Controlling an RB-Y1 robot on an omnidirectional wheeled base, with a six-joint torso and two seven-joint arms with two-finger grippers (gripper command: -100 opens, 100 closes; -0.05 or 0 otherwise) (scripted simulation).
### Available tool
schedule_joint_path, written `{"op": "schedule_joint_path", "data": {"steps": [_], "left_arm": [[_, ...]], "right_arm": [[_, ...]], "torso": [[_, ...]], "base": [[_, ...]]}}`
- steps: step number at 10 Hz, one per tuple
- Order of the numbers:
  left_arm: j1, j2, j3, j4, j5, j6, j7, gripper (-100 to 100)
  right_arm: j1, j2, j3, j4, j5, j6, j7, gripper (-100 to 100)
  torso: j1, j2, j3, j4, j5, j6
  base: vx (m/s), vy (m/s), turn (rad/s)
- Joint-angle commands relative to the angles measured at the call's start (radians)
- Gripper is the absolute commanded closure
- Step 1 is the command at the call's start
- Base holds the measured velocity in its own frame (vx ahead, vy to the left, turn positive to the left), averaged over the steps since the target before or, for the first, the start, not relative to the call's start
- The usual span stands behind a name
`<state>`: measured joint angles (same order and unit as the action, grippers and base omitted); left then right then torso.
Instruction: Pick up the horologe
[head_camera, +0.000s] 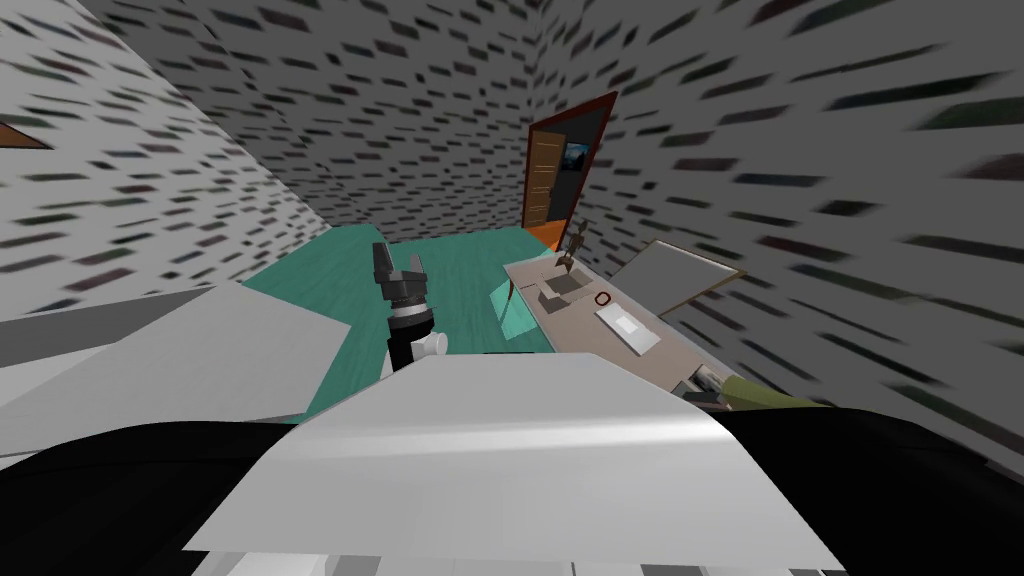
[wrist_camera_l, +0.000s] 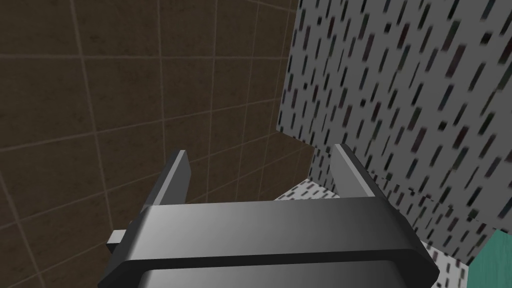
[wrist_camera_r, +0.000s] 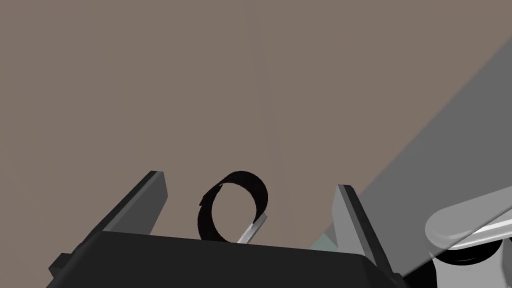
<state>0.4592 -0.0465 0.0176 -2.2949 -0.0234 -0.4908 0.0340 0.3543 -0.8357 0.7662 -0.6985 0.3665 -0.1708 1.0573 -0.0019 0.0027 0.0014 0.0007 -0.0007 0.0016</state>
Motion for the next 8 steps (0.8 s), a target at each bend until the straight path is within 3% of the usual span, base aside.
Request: {"op": "schedule_joint_path", "data": {"steps": [1,2,6,7,8], "left_arm": [[0.0,0.0,0.0,0.0,0.0,0.0,0.0,0],[0.0,0.0,0.0,0.0,0.0,0.0,0.0,0],[0.0,0.0,0.0,0.0,0.0,0.0,0.0,0],[0.0,0.0,0.0,0.0,0.0,0.0,0.0,0],[0.0,0.0,0.0,0.0,0.0,0.0,0.0,0]], "right_arm": [[0.0,0.0,0.0,0.0,0.0,0.0,0.0,-100],[-0.002,0.003,0.0,0.003,0.001,0.001,0.001,100],[0.0,0.002,0.0,0.003,0.001,0.0,0.001,100],[0.0,0.002,0.0,0.003,0.001,0.0,0.001,0],[0.009,-0.017,0.006,-0.027,-0.003,0.01,-0.007,100]], "torso": [[0.0,0.0,0.0,0.0,0.0,0.0],[0.002,-0.001,0.0,0.0,0.001,0.0],[0.002,-0.003,-0.001,0.0,-0.001,0.0],[0.001,-0.003,-0.001,0.0,-0.001,0.0],[0.001,-0.003,-0.001,0.0,-0.001,0.0]], "base": [[-0.022,-0.036,0.016],[-0.003,-0.007,-0.002],[0.0,0.0,0.0],[0.0,0.0,0.0],[0.01,0.016,-0.031]]}}
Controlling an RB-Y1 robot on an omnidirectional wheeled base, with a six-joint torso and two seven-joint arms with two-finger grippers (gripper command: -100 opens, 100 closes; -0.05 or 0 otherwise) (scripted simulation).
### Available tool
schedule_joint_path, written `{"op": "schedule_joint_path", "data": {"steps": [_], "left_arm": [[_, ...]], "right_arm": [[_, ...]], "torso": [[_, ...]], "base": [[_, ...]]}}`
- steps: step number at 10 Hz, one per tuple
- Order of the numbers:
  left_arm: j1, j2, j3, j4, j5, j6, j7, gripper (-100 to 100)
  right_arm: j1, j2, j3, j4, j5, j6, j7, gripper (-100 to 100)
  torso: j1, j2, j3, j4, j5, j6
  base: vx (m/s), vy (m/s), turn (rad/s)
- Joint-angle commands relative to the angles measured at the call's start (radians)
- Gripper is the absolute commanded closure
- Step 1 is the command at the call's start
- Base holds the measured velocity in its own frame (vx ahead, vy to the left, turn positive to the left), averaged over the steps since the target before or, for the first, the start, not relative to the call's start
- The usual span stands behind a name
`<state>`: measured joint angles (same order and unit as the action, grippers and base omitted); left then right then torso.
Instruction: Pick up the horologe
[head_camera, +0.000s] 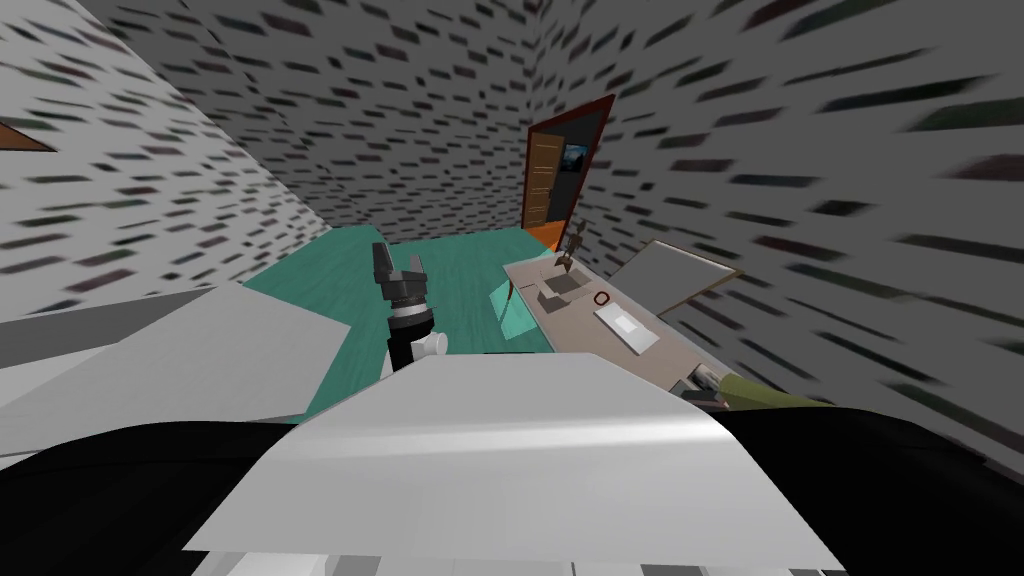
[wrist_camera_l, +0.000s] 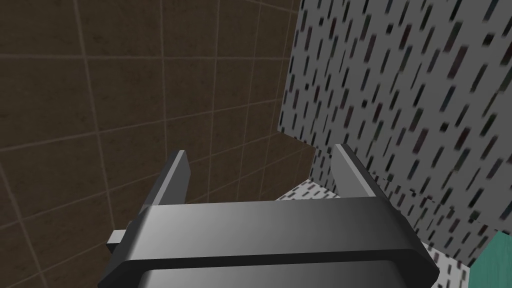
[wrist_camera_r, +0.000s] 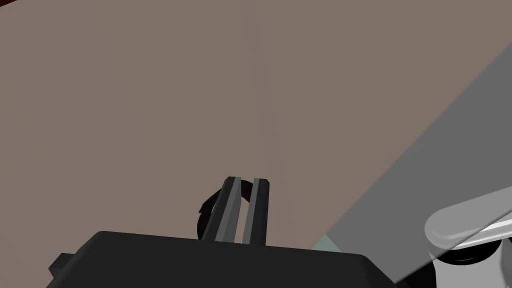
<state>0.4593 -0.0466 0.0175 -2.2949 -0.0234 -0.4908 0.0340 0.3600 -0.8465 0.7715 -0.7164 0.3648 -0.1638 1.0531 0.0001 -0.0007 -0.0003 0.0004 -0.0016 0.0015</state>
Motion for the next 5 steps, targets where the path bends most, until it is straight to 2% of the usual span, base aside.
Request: {"op": "schedule_joint_path", "data": {"steps": [1,3,4,5], "left_arm": [[0.0,0.0,0.0,0.0,0.0,0.0,0.0,0],[0.0,0.0,0.0,0.0,0.0,0.0,0.0,0],[0.0,0.0,0.0,0.0,0.0,0.0,0.0,0],[0.0,0.0,0.0,0.0,0.0,0.0,0.0,0]], "right_arm": [[0.015,-0.035,0.001,-0.021,-0.009,-0.013,-0.003,100],[0.029,-0.074,0.002,-0.038,-0.019,-0.034,-0.002,100],[0.027,-0.067,0.005,-0.044,-0.016,-0.02,-0.005,100],[0.028,-0.069,0.005,-0.046,-0.017,-0.021,-0.006,0]], "torso": [[0.0,0.0,0.0,0.0,0.0,0.0],[0.005,-0.002,-0.001,-0.001,0.001,0.0],[0.006,-0.002,-0.001,-0.001,0.001,0.0],[0.003,-0.001,-0.001,0.0,0.0,0.0]], "base": [[0.043,0.059,-0.059],[0.046,0.092,-0.065],[0.018,0.042,-0.016],[0.003,0.009,0.001]]}}
